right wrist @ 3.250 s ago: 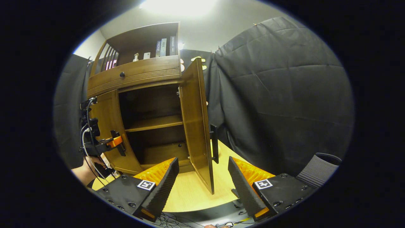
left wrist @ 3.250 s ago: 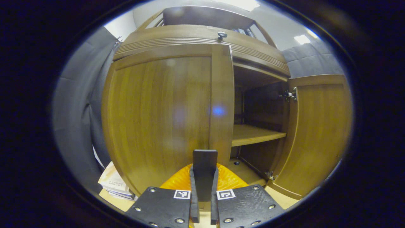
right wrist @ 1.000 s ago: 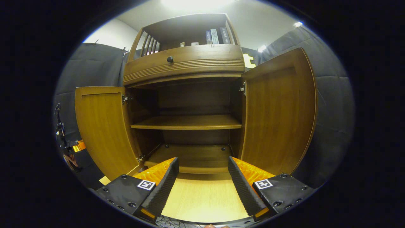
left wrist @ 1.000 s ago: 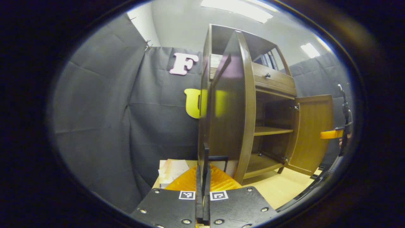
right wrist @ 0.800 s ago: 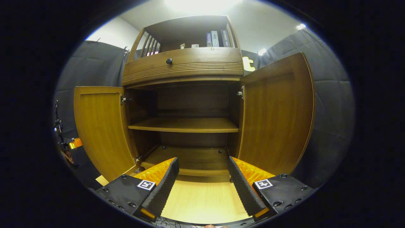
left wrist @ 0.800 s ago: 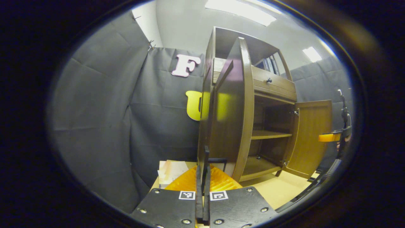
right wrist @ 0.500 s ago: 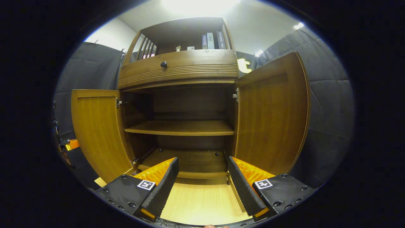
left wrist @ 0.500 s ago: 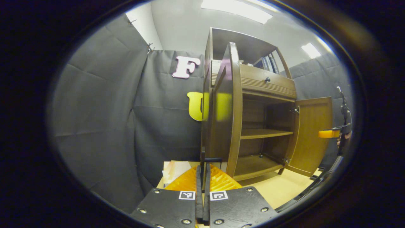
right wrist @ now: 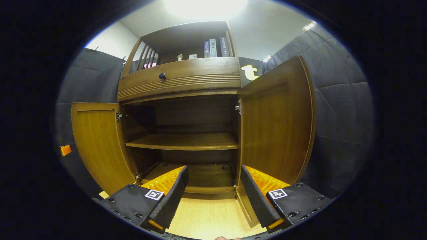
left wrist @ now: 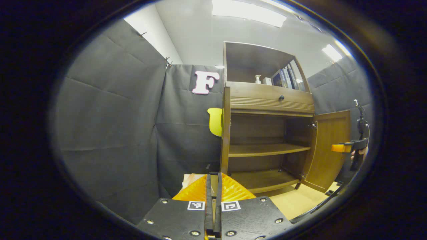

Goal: Open the right door of the double-door shoe cabinet with the right hand, and open the left door with the left hand.

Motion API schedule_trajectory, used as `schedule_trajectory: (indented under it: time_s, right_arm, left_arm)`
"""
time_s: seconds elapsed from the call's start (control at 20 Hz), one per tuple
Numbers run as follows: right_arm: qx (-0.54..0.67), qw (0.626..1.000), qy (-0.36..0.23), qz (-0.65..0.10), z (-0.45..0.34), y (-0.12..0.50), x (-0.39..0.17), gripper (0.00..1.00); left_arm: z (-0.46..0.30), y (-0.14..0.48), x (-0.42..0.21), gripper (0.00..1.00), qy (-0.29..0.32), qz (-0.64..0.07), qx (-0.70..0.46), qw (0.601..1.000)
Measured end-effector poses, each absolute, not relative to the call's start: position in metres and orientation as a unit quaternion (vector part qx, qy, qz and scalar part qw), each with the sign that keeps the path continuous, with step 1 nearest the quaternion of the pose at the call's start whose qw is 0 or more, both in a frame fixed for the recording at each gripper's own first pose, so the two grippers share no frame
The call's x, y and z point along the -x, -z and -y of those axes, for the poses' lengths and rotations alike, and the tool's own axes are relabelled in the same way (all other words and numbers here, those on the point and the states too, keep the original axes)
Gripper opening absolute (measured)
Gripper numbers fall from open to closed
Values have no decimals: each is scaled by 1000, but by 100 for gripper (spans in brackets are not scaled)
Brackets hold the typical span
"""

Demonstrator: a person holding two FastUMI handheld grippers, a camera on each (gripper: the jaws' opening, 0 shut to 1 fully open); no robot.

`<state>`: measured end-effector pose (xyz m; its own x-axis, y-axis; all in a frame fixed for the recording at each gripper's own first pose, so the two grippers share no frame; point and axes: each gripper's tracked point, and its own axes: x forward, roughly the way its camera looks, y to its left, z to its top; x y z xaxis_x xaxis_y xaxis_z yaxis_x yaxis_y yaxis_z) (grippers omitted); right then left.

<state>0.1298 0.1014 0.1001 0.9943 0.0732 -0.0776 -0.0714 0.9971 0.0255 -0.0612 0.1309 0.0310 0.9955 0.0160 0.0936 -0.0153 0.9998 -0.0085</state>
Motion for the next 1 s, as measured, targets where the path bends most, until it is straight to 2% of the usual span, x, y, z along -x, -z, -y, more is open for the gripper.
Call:
schedule_trajectory:
  time_s: [0.15, 0.25, 0.35, 0.65, 0.85, 0.9, 0.95, 1.0]
  right_arm:
    - [-16, 999, -30, -34, -93, -107, -128, 93]
    - [-16, 999, -25, -29, -89, -110, -124, 96]
    - [-19, 999, -20, -29, -85, -109, -119, 100]
    - [-32, 999, 9, -27, -77, -107, -109, 100]
    - [-33, 999, 30, -24, -72, -109, -106, 92]
    - [-33, 999, 37, -21, -71, -110, -105, 93]
    - [-33, 998, 41, -17, -70, -112, -103, 98]
    - [-33, 998, 44, -15, -71, -113, -102, 98]
  left_arm:
    - [-112, -55, 71, 60, -35, 74, 12, 997]
    - [-100, -66, 70, 99, -51, 85, 31, 995]
    - [-80, -62, 60, 99, -43, 86, 46, 994]
    - [-26, -44, 25, 99, -6, 64, 10, 998]
    - [4, -34, -3, 99, 27, 55, 30, 998]
    - [8, -33, -10, 100, 31, 53, 35, 998]
    - [8, -32, -16, 99, 30, 53, 37, 997]
    - [10, -30, -23, 99, 30, 52, 38, 997]
